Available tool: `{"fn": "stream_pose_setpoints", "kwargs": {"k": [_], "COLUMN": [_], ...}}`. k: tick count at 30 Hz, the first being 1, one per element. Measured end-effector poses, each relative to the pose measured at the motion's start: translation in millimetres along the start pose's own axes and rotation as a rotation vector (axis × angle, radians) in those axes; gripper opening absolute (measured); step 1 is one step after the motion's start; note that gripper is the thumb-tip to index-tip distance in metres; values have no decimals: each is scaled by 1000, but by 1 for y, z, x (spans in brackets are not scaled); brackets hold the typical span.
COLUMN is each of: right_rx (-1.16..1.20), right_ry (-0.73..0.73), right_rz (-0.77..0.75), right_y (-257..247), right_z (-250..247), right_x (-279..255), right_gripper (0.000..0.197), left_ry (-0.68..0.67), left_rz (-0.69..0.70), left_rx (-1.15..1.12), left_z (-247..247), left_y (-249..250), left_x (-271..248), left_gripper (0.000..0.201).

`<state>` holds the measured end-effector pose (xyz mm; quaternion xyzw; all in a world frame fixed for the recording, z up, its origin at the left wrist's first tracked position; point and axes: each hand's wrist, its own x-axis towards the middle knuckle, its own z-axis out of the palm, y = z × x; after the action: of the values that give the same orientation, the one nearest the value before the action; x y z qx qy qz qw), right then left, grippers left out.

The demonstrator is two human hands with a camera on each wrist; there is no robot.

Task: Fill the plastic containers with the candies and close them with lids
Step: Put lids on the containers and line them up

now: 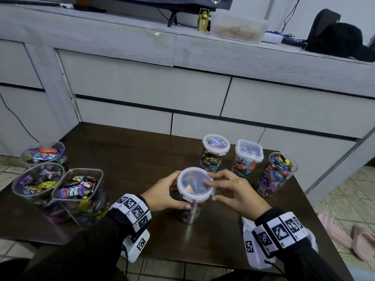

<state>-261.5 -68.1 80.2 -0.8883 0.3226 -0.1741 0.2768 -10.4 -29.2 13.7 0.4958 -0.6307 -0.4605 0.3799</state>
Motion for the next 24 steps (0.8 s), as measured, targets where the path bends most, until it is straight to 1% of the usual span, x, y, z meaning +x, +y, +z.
{"fn": "stream_pose_setpoints", "kwargs": {"k": [4,8,10,13,16,17,19,21,23,24], "right_rx": [-18,-9,-34,-51,39,35,-100,-238,-289,-306], "right_ry": [-7,120,155,136,76,52,23,23,29,35], "right_rz": [-28,-52,-44,-8,40,53,75,103,128,145], "right_y": [3,1,-2,-2,-10,-14,-17,-17,-11,-6], "right_z": [-2,5,10,12,15,20,32,38,34,30], "right_x": [-1,-2,-3,-5,-2,1,7,11,11,10], "right_gripper": [52,43,42,42,45,49,60,68,72,73], "left_ry": [-25,-28,-29,-42,-35,-28,-27,-45,-102,-138], "left_rz": [-18,-51,-57,-64,-42,-21,16,12,-41,-77], "left_rx": [7,38,44,46,10,-2,-12,10,116,225], "left_z": [0,3,4,2,9,14,25,30,28,27], "left_y": [0,4,4,3,5,5,5,2,-3,-6], "left_x": [-1,1,3,3,2,2,6,11,16,17], "left_gripper": [86,89,90,88,89,89,87,91,98,100]}}
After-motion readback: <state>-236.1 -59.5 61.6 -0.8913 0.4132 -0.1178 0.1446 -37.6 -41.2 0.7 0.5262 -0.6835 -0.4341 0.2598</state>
